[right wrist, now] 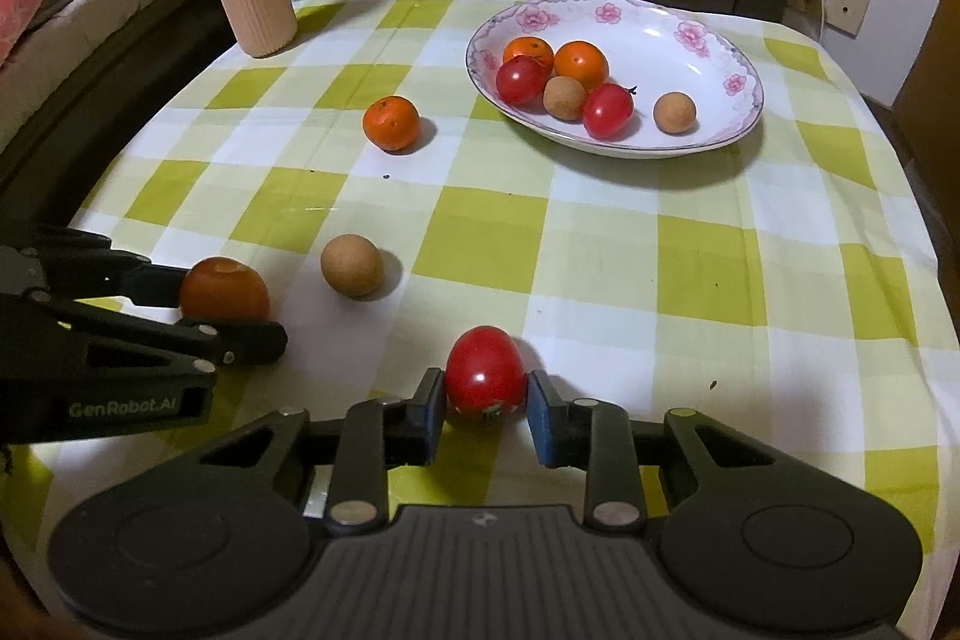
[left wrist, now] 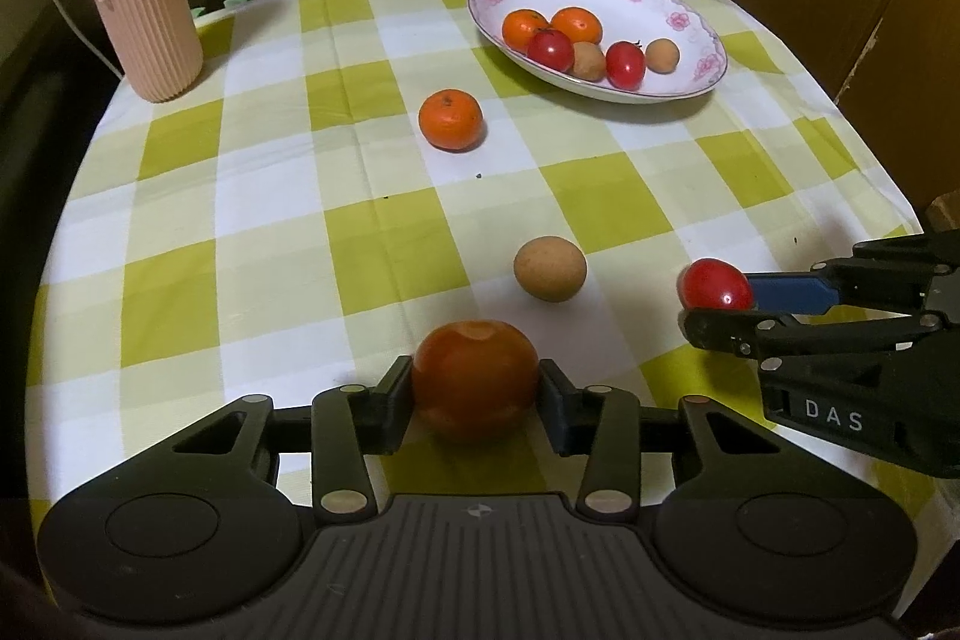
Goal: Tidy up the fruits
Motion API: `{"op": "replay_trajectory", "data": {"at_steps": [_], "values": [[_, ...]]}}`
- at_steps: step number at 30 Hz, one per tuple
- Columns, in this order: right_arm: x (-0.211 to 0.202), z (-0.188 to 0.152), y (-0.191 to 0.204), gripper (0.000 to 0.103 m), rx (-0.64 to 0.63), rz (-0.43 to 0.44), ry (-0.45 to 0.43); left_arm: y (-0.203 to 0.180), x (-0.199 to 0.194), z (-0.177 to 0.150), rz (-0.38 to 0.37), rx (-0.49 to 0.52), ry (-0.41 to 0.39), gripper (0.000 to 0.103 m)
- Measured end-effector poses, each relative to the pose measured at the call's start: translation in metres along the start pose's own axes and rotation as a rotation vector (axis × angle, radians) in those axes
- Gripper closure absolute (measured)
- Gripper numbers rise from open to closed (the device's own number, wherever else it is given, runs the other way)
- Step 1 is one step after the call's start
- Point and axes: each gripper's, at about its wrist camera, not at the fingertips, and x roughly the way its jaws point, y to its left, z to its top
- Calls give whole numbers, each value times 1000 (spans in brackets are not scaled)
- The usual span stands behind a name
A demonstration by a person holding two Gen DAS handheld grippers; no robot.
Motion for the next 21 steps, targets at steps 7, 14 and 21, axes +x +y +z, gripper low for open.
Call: {"op": "replay_trajectory", "data": {"at_steps": [7,14,21], "values": [[1,1,-6,75,31,27,0,0,-2,1,-16,2,-5,52],[4,3,-7,74,49,44,-3,-1,0,2,-31,5,5,52],[6,4,1,74,-12,4,-8,-1,1,3,-31,8,5,52]]}}
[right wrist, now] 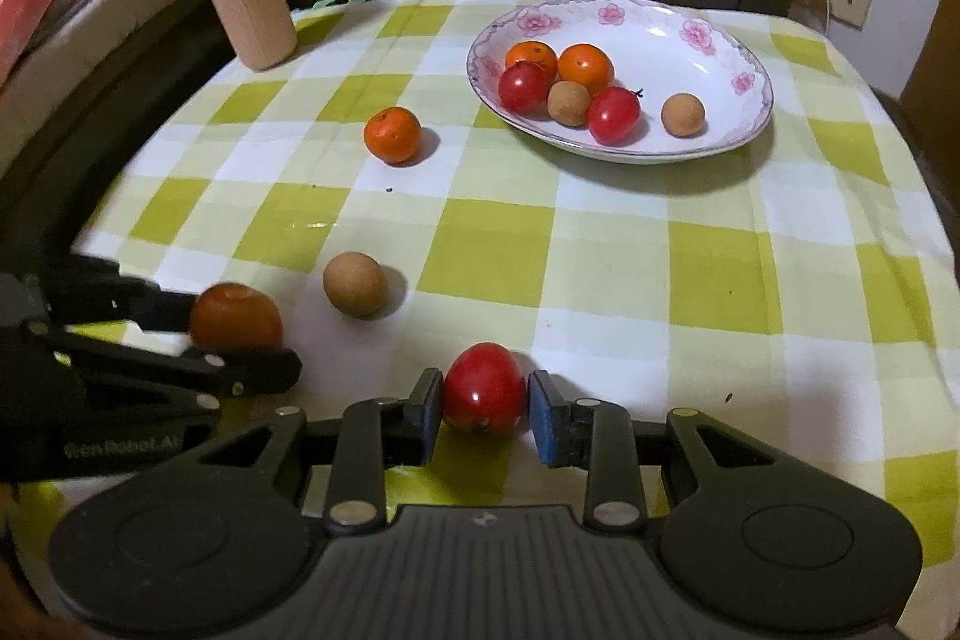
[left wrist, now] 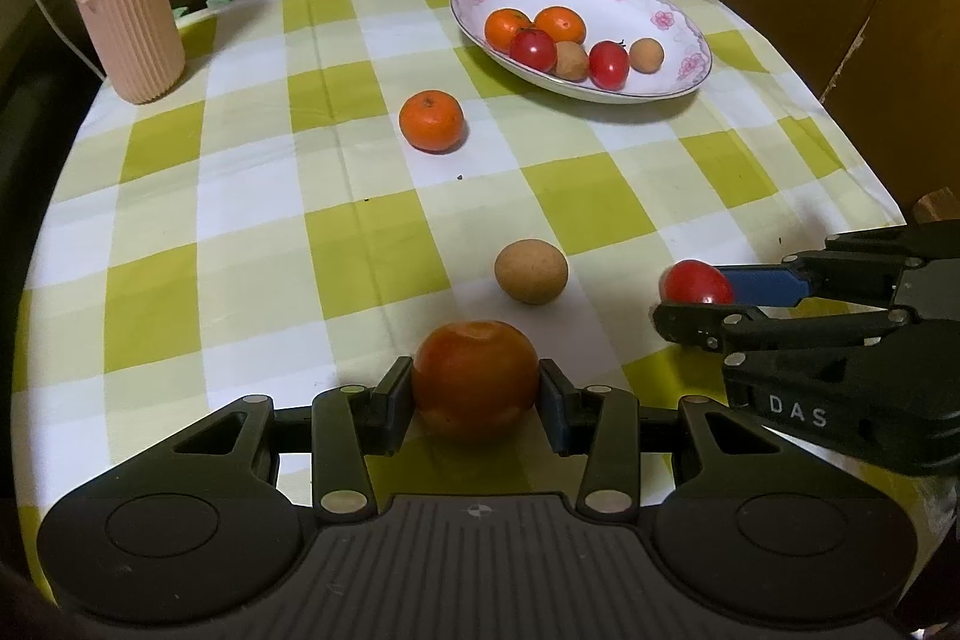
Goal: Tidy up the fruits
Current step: 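Carry the large red tomato and cherry tomato toward the flowered bowl with both tools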
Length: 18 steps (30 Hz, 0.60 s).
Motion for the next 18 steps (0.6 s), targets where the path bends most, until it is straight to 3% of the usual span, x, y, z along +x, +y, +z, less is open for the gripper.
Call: {"op": "replay_trajectory", "data": {"at_steps": [18], "values": [[-16,4,0,75,11,13,-50,-5,-13,7,-29,-14,-39,52]]}}
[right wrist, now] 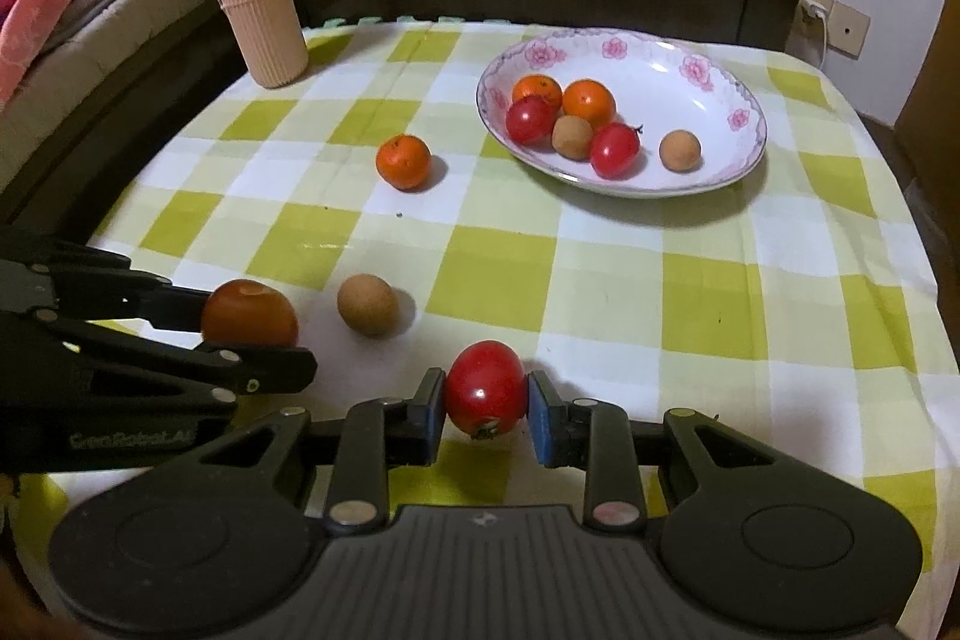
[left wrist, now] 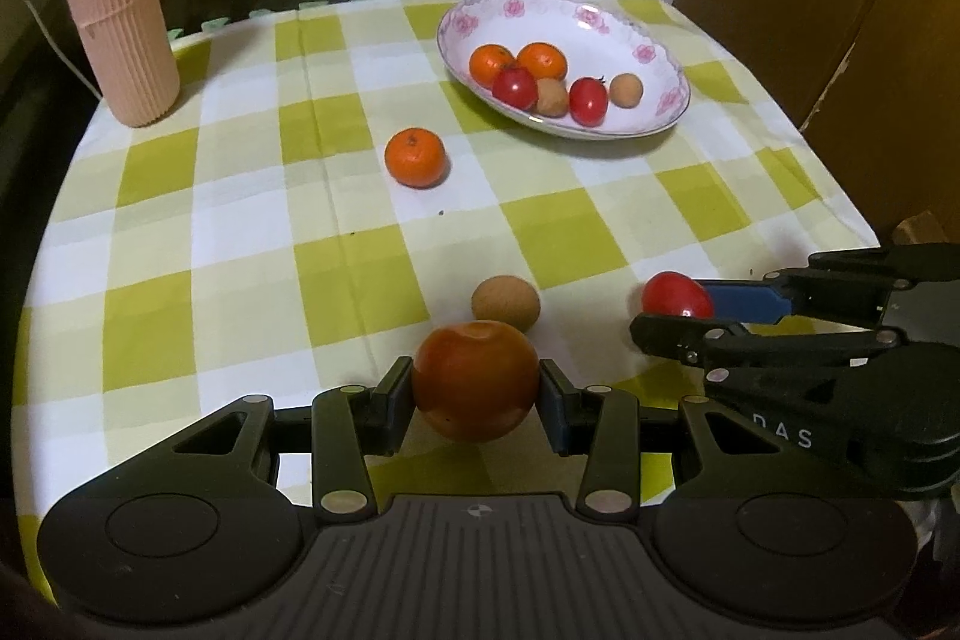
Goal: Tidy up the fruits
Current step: 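Carry the large red tomato and cherry tomato toward the flowered bowl with both tools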
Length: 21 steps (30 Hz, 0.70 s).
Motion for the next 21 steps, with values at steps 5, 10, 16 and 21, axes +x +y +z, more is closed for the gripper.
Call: {"op": "replay_trajectory", "data": {"at_steps": [5,10,16,21], "values": [[-2,1,-2,75,14,8,-9,-2,0,3,-2,1,-8,52],[-5,2,-3,75,22,16,-19,-2,-1,5,-3,-4,-16,52],[-7,3,-4,75,33,25,-28,-4,-2,7,-6,-6,-22,52],[-9,3,-6,75,39,28,-34,-6,0,9,-9,-5,-23,52]]}}
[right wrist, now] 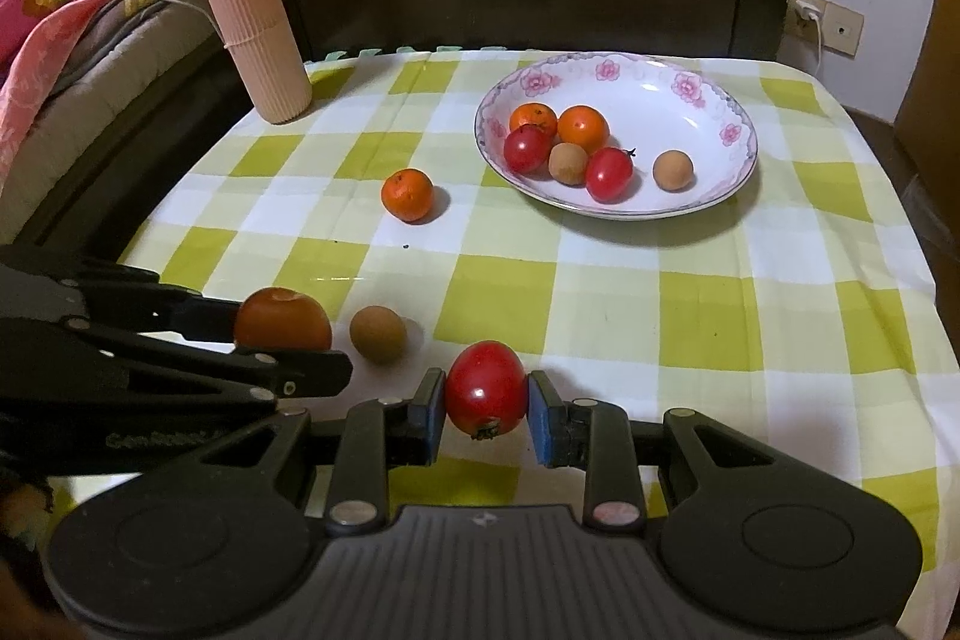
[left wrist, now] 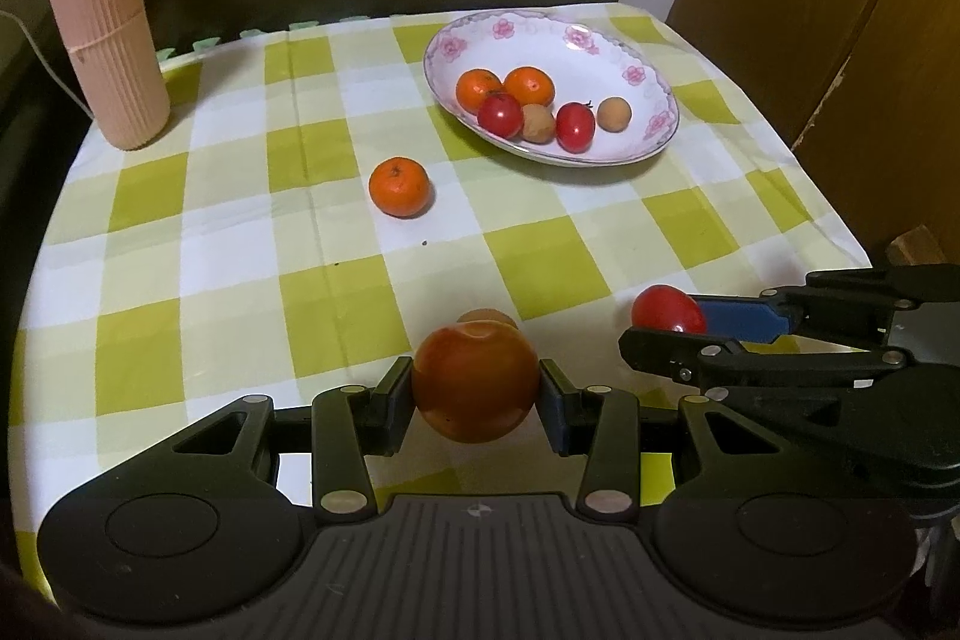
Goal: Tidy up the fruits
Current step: 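Carry the large red tomato and cherry tomato toward the flowered bowl with both tools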
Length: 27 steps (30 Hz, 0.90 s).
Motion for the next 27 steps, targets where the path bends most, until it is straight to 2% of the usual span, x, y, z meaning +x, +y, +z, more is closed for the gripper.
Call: {"op": "replay_trajectory", "data": {"at_steps": [16,27], "values": [[-5,5,-9,75,38,2,-20,-5,0,9,-6,6,-21,53],[-9,22,-25,75,78,-15,-62,-14,1,37,-16,25,-65,53]]}}
